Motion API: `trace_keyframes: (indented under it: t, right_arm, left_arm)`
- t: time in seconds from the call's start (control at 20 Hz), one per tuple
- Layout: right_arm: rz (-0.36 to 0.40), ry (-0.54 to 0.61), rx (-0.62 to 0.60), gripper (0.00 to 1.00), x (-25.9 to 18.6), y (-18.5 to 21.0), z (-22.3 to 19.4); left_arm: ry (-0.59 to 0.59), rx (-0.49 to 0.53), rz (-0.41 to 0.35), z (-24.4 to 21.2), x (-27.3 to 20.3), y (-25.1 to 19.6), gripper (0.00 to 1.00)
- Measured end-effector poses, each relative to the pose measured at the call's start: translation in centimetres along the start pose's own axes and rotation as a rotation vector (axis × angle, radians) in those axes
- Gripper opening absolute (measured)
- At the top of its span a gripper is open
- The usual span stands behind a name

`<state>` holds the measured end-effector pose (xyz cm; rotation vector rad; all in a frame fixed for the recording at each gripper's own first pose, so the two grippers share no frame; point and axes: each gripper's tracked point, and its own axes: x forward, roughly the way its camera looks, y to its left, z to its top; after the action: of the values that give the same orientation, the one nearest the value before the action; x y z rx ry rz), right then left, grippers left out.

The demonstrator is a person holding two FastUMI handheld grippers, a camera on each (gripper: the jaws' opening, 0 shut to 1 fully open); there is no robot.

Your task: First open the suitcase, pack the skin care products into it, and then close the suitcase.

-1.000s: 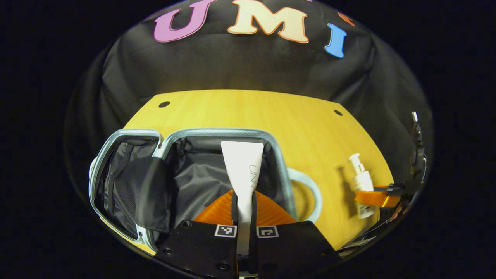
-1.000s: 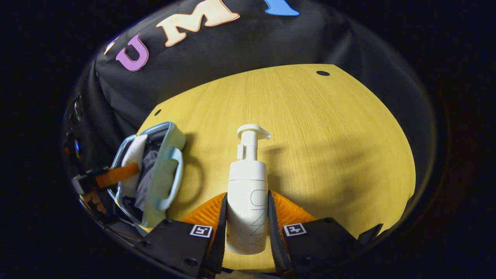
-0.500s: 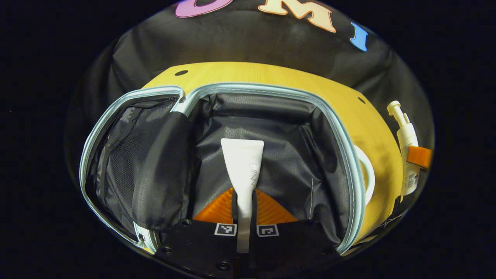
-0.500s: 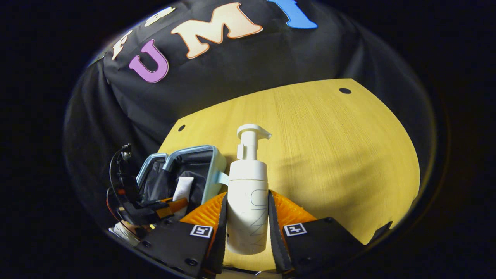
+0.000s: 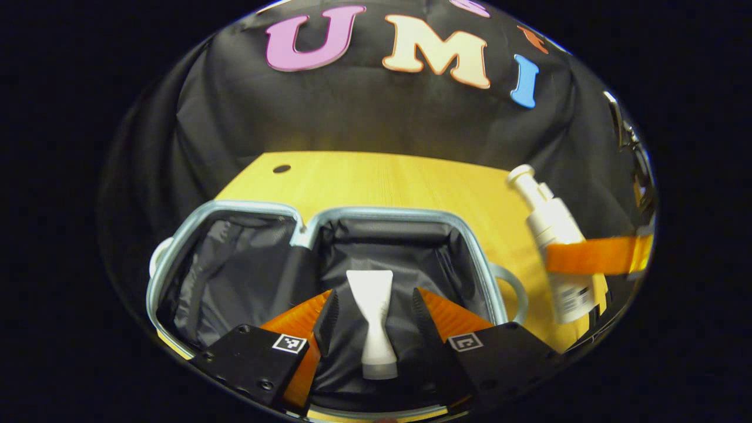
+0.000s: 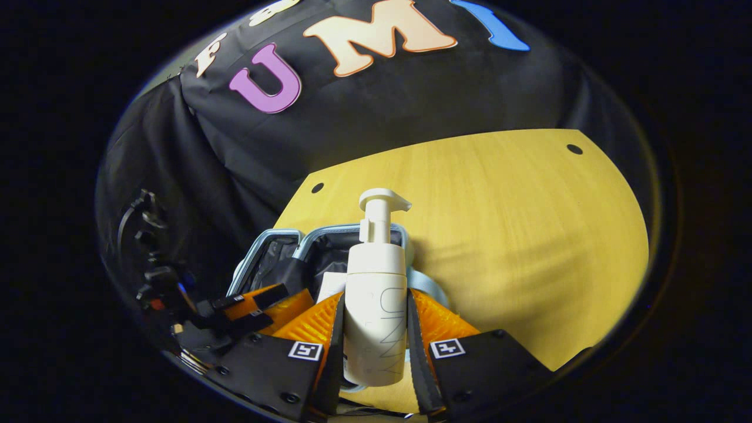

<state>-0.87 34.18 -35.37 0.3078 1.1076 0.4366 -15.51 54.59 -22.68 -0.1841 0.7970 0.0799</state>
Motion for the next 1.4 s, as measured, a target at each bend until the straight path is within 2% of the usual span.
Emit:
trace_keyframes:
  t: [0.1, 0.25, 0.3, 0.35, 0.6, 0.75, 0.9, 1.0, 1.05, 1.2, 1.35, 1.4]
  right_arm:
    - [0.022, 0.031, -0.009, 0.51, 1.6, 1.8, -1.1]
    - [0.023, 0.088, -0.017, 0.51, 4.2, 3.4, -3.1]
    - [0.01, 0.107, -0.019, 0.52, 5.0, 3.6, -3.9]
    - [-0.006, 0.129, -0.026, 0.51, 5.8, 3.5, -4.6]
    - [-0.093, 0.239, -0.07, 0.51, 8.7, 3.1, -8.7]
    - [-0.135, 0.27, -0.118, 0.52, 9.7, 3.1, -9.7]
    - [-0.185, 0.304, -0.191, 0.55, 10.1, 2.6, -10.6]
    - [-0.175, 0.316, -0.208, 0.62, 9.8, 2.7, -10.5]
    - [-0.157, 0.304, -0.194, 0.63, 9.6, 3.1, -10.1]
    - [-0.12, 0.264, -0.182, 0.83, 8.9, 4.1, -8.9]
    - [-0.085, 0.196, -0.16, 0.88, 7.5, 4.5, -6.8]
    - [-0.076, 0.164, -0.148, 0.93, 6.7, 4.6, -5.8]
  left_arm:
    - [-0.027, -0.026, 0.038, 1.4, -1.4, 3.3, 0.74]
    - [-0.046, -0.054, 0.141, 2.4, -3.4, 10.1, 0.74]
    - [-0.046, -0.068, 0.178, 2.2, -3.8, 12.5, 0.71]
    - [-0.039, -0.081, 0.216, 1.9, -4.1, 15.0, 0.74]
    - [0.012, -0.133, 0.351, -0.1, -4.9, 25.1, 0.74]
    - [0.072, -0.165, 0.372, -1.7, -4.6, 29.0, 0.75]
    - [0.081, -0.232, 0.347, -2.2, -3.9, 31.2, 0.74]
    - [0.088, -0.289, 0.34, -2.1, -3.8, 33.1, 0.74]
    - [0.09, -0.304, 0.346, -2.1, -3.8, 34.0, 0.75]
    - [0.109, -0.338, 0.352, -2.5, -2.0, 35.5, 0.75]
    - [0.171, -0.359, 0.328, -4.1, -0.2, 36.7, 0.76]
    - [0.197, -0.359, 0.321, -4.8, 0.3, 36.9, 0.76]
